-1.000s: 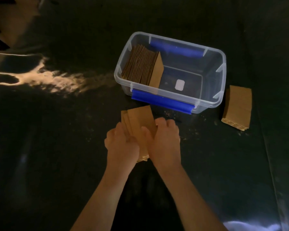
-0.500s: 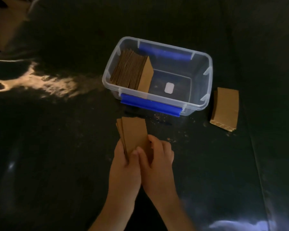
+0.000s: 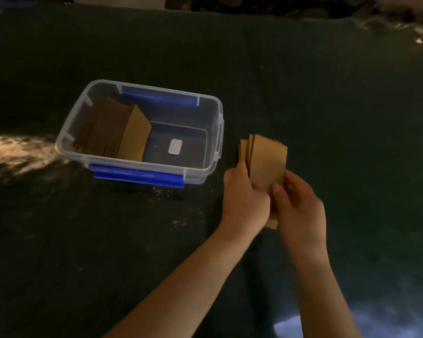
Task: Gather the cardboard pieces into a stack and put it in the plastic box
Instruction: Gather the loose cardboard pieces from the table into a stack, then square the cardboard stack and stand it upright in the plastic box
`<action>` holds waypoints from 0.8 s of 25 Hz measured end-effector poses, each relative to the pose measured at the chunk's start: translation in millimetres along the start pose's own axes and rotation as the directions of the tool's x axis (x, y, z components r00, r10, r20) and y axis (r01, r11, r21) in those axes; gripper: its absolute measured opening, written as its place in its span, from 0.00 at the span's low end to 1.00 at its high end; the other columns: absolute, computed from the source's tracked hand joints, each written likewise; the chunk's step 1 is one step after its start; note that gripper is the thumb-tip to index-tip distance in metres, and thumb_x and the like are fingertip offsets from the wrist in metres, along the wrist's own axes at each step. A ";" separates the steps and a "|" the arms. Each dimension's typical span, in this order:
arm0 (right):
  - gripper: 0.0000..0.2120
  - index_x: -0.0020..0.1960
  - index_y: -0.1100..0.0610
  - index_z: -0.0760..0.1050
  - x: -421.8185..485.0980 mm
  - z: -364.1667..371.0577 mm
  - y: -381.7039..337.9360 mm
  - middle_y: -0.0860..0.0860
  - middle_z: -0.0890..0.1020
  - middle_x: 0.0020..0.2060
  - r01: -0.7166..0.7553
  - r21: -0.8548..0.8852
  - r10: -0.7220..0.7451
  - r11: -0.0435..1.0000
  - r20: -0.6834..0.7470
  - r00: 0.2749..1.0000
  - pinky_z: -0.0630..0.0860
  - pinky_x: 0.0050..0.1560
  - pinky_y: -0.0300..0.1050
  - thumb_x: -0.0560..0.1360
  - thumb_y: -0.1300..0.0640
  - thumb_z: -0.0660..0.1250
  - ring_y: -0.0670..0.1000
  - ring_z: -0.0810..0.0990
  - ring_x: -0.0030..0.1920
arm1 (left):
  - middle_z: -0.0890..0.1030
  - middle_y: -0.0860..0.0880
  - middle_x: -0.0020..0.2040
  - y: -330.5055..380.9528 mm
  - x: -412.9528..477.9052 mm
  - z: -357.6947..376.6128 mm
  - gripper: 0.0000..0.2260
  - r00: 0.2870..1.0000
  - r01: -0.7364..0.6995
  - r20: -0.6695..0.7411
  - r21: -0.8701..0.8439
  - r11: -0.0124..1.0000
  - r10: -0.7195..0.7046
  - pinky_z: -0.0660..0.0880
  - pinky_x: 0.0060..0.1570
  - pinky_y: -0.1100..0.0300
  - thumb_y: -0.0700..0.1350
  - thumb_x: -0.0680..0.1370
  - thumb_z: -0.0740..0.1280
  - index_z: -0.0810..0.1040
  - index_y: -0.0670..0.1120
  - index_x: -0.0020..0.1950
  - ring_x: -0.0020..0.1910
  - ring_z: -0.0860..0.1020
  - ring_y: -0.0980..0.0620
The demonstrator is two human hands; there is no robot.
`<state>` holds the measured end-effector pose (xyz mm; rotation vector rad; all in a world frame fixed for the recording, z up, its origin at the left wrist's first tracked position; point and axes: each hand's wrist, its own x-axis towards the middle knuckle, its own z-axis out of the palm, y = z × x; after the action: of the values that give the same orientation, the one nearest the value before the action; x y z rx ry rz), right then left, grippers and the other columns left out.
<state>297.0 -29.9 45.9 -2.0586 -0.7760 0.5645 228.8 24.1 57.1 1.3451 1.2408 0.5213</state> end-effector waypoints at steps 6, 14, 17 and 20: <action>0.12 0.57 0.57 0.75 62.6 26.4 17.3 0.53 0.81 0.49 -0.002 -0.039 0.001 0.999 -0.036 0.999 0.74 0.40 0.37 0.75 0.60 0.63 0.48 0.78 0.44 | 0.67 0.41 0.63 -8.3 63.5 19.2 0.22 0.981 -0.086 -0.128 0.384 0.919 0.145 0.64 0.54 0.57 0.41 0.72 0.63 0.64 0.43 0.65 0.60 0.66 0.43; 0.24 0.67 0.57 0.66 83.5 30.4 37.9 0.56 0.74 0.63 -0.016 -0.144 0.026 0.990 0.068 0.997 0.72 0.58 0.46 0.73 0.54 0.65 0.54 0.73 0.61 | 0.64 0.41 0.65 -21.2 78.7 23.1 0.31 0.996 0.037 -0.089 0.406 0.913 0.000 0.66 0.60 0.47 0.47 0.71 0.68 0.57 0.45 0.69 0.62 0.65 0.41; 0.31 0.72 0.51 0.56 122.6 6.9 15.6 0.54 0.64 0.70 0.138 -0.185 -0.083 0.973 0.276 0.958 0.65 0.66 0.55 0.73 0.50 0.65 0.55 0.62 0.69 | 0.67 0.41 0.64 -23.7 75.0 23.3 0.30 0.998 -0.006 -0.057 0.427 0.904 0.033 0.65 0.59 0.48 0.46 0.71 0.68 0.59 0.43 0.69 0.62 0.65 0.41; 0.31 0.71 0.48 0.58 160.8 -2.8 -19.1 0.51 0.65 0.70 0.294 -0.356 0.071 0.887 0.735 0.675 0.63 0.60 0.47 0.72 0.44 0.65 0.53 0.64 0.67 | 0.69 0.41 0.62 -27.7 71.7 25.3 0.27 0.989 -0.066 -0.093 0.418 0.906 0.116 0.66 0.60 0.48 0.45 0.71 0.68 0.62 0.43 0.66 0.61 0.67 0.41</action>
<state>406.2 89.6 45.8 -2.1457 -1.6370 1.2875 265.3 69.0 0.5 1.7580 1.4440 0.4180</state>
